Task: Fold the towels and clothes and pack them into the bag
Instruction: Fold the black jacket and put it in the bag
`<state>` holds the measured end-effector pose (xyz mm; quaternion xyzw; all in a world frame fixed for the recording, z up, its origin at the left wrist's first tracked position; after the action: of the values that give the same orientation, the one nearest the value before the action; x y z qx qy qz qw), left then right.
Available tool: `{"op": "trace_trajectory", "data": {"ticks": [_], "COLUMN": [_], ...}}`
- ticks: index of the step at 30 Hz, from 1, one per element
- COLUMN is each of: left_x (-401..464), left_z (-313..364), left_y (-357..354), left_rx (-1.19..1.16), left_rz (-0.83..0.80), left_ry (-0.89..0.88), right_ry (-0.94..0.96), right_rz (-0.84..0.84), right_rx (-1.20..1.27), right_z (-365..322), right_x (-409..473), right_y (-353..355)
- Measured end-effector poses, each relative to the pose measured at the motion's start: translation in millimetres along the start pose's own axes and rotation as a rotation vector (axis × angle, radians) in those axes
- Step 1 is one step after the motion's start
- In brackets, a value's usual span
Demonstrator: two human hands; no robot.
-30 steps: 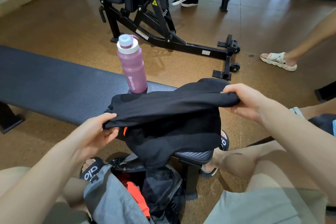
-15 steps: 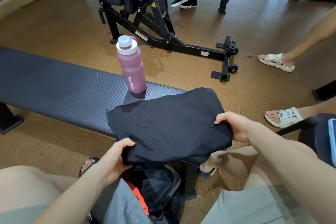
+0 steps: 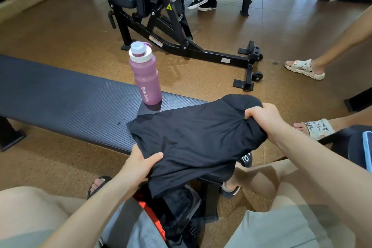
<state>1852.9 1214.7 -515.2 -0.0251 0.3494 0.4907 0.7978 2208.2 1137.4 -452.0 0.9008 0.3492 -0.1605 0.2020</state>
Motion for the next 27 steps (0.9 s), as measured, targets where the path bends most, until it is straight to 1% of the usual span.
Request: {"op": "trace_trajectory", "data": {"ticks": [2, 3, 6, 9, 10, 12, 13, 14, 15, 17, 22, 23, 24, 25, 27], "left_x": [1, 1, 2, 2, 1, -1, -3, -5, -5, -1, 6, 7, 8, 7, 10], "left_z": [6, 10, 17, 22, 22, 19, 17, 15, 12, 8, 22, 25, 28, 31, 33], "left_y": [-14, -20, -30, -28, -26, -20, -15, -9, -5, 0, 4, 4, 5, 6, 12], "left_rx": [0.005, -0.013, -0.033, -0.141, -0.204, -0.339, -0.363, -0.340, -0.308, -0.233, -0.184, -0.167, -0.115, -0.012, 0.311], "left_rz": [0.020, 0.012, 0.011, -0.018, -0.030, -0.087, -0.114, -0.140, -0.158, -0.133, 0.076, 0.116, 0.143, 0.153, 0.162], "left_ry": [0.031, 0.061, 0.117, 0.166, 0.186, 0.243, 0.244, 0.228, 0.216, 0.214, 0.174, 0.156, 0.132, 0.102, 0.032], "right_ry": [0.243, 0.365, 0.661, 0.823, 0.841, 0.790, 0.740, 0.701, 0.680, 0.669, 0.752, 0.765, 0.757, 0.725, 0.622], "right_rz": [0.051, 0.038, -0.069, -0.219, -0.295, -0.461, -0.525, -0.565, -0.582, -0.591, -0.555, -0.574, -0.625, -0.692, -0.800], "right_rx": [-0.162, -0.286, -0.690, -0.945, -0.984, -0.989, -0.983, -0.975, -0.962, -0.922, -0.800, -0.759, -0.724, -0.690, -0.597], "right_z": [-20, -29, -48, -34, -22, 10, 23, 33, 39, 40, 26, 24, 23, 24, 28], "right_x": [-8, -17, -55, -100, -115, -134, -139, -143, -145, -146, -138, -138, -139, -140, -139], "right_y": [-8, -15, -56, -116, -137, -172, -185, -194, -197, -196, -180, -179, -178, -178, -174]}}
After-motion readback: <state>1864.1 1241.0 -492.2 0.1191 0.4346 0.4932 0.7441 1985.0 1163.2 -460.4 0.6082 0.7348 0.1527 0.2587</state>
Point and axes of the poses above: each hand's wrist, its own x-axis towards the middle knuckle, its own y-axis out of the back of the hand, z = x × y, the point moved 2 cm from there along x, towards the middle knuckle, and after that the axes turned 10 degrees about x, right-handed, at the moved point
